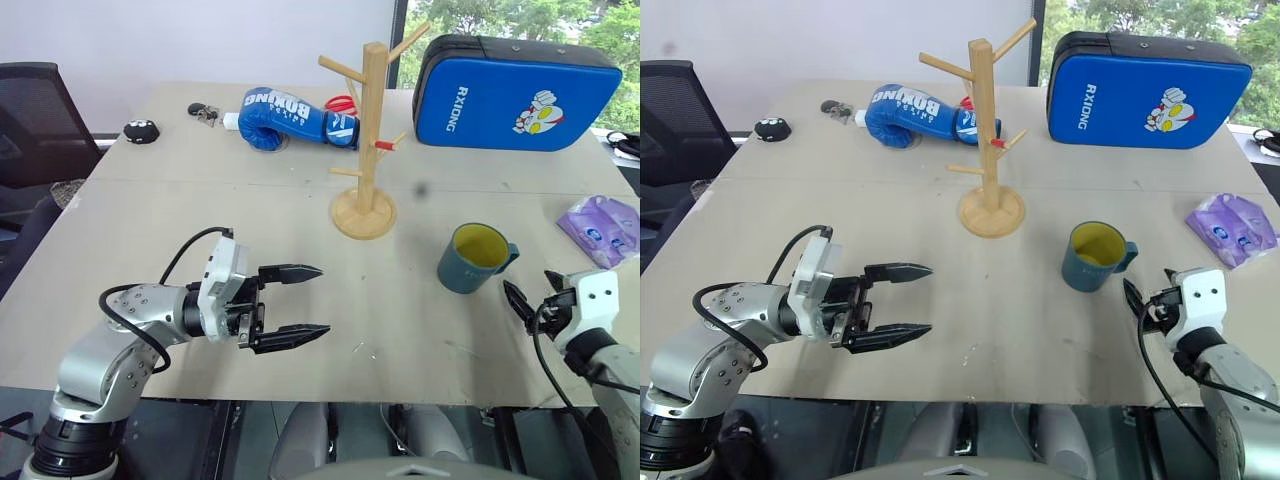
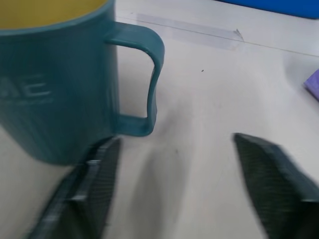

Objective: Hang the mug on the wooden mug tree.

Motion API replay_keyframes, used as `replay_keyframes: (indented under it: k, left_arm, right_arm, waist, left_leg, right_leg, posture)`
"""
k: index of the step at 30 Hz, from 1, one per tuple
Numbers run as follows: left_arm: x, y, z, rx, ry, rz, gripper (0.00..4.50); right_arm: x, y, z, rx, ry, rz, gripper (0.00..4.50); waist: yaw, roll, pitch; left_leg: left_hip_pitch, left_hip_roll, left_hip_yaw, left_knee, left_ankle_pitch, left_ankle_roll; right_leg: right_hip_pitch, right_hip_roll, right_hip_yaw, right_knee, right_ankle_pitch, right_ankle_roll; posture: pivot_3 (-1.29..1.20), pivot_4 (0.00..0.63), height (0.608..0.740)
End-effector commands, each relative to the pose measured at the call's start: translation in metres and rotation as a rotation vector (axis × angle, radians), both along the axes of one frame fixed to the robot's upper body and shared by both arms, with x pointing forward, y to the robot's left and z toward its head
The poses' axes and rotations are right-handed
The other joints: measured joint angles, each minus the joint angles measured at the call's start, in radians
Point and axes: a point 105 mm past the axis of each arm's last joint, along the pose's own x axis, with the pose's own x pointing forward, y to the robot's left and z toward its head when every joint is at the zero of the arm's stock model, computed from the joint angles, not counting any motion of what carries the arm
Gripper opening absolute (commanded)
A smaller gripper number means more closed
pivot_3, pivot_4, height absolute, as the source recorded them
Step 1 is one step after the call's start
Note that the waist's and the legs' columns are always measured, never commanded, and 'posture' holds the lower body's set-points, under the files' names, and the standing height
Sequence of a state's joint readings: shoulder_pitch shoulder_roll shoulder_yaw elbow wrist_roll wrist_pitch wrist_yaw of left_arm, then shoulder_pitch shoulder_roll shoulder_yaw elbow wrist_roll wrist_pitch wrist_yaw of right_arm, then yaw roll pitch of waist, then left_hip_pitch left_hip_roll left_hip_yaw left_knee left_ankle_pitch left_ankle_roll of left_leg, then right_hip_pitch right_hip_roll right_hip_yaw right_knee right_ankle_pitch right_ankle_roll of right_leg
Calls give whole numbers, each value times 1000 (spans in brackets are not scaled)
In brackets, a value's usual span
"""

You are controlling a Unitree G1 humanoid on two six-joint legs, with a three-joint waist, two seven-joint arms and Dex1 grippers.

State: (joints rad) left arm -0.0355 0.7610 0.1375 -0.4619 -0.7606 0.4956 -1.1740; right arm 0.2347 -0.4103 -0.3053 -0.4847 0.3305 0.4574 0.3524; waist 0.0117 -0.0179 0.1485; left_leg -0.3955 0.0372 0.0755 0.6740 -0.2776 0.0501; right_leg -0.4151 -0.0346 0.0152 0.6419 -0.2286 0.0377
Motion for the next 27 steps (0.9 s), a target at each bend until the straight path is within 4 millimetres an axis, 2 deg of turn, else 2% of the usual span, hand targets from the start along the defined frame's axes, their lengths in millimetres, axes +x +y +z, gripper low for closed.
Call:
replay_keyframes:
  k: [1, 13, 16, 17, 18, 21, 27]
  left_arm:
    - [-4, 0, 8, 6, -46, -6, 4500]
    - [-9, 6, 10, -2, -58, 21, 4500]
    - [-9, 6, 10, -3, -60, 30, 4500]
    - [-9, 7, 10, -4, -61, 34, 4500]
    - [-8, 8, 10, -5, -61, 38, 4500]
    - [-6, 11, 10, -16, -59, 64, 4500]
    - [-1, 14, 11, -68, -56, 126, 4500]
  right_arm:
    - [10, 2, 3, -6, -35, 4, 3089]
    - [37, 9, 2, 43, -70, 31, 3089]
    - [42, 10, -1, 52, -66, 48, 2378]
    - [43, 11, -2, 60, -65, 56, 1922]
    - [44, 12, -2, 65, -64, 62, 1678]
    - [45, 15, -1, 68, -69, 94, 18]
    - [40, 28, 18, 41, -100, 181, 18]
  waist:
    - [-1, 0, 0]
    - [-2, 0, 0]
    - [-2, 0, 0]
    - [-2, 0, 0]
    - [-2, 0, 0]
    - [-1, 0, 0]
    - [-2, 1, 0]
  left_leg:
    - [0, 0, 0, 0, 0, 0]
    - [0, 0, 0, 0, 0, 0]
    - [0, 0, 0, 0, 0, 0]
    - [0, 0, 0, 0, 0, 0]
    - [0, 0, 1, 0, 0, 0]
    - [0, 0, 0, 0, 0, 0]
    - [0, 0, 0, 0, 0, 0]
  right_leg:
    - [0, 0, 0, 0, 0, 0]
    - [0, 0, 0, 0, 0, 0]
    - [0, 0, 0, 0, 0, 0]
    - [0, 0, 0, 0, 0, 0]
    - [0, 0, 1, 0, 0, 0]
    - [0, 0, 0, 0, 0, 0]
    - [0, 0, 0, 0, 0, 0]
  posture:
    - [0, 150, 740]
    - [0, 150, 740]
    - [0, 150, 740]
    - [0, 150, 740]
    - [0, 150, 740]
    - [0, 150, 740]
    - [0, 150, 740]
